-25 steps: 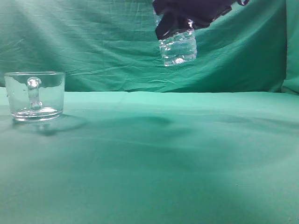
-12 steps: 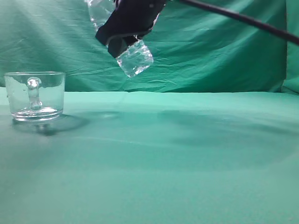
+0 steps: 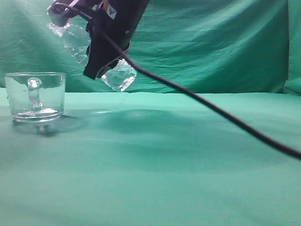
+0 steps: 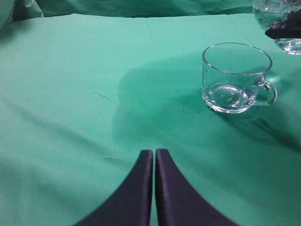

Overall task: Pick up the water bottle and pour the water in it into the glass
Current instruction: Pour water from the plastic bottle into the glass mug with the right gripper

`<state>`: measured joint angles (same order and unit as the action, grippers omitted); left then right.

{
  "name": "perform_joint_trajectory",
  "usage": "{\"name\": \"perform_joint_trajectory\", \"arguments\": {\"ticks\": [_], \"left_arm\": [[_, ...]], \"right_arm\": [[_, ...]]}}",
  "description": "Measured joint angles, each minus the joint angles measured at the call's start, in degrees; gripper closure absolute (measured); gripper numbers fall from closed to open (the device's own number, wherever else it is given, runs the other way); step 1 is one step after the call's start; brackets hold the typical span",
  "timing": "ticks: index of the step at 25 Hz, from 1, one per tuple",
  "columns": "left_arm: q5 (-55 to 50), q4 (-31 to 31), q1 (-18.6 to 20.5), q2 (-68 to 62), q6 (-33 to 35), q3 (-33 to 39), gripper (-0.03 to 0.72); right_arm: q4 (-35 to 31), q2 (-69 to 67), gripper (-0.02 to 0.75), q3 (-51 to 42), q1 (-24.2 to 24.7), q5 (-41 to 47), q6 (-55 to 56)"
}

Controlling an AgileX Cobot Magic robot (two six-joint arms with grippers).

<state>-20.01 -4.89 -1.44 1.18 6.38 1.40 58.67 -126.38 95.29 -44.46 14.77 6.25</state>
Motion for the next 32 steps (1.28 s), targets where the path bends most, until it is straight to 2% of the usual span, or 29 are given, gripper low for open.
{"name": "perform_joint_trajectory", "arguments": {"ticks": [12, 32], "left_arm": [[0.00, 0.00, 0.00, 0.00, 0.00, 0.00, 0.688], [0.00, 0.00, 0.00, 0.00, 0.00, 0.00, 0.688]], "right_arm": [[20.95, -0.42, 0.500, 0.00, -0.64, -0.13, -0.23], [38.29, -0.42, 0.500, 0.00, -0.64, 6.16, -0.23]]}}
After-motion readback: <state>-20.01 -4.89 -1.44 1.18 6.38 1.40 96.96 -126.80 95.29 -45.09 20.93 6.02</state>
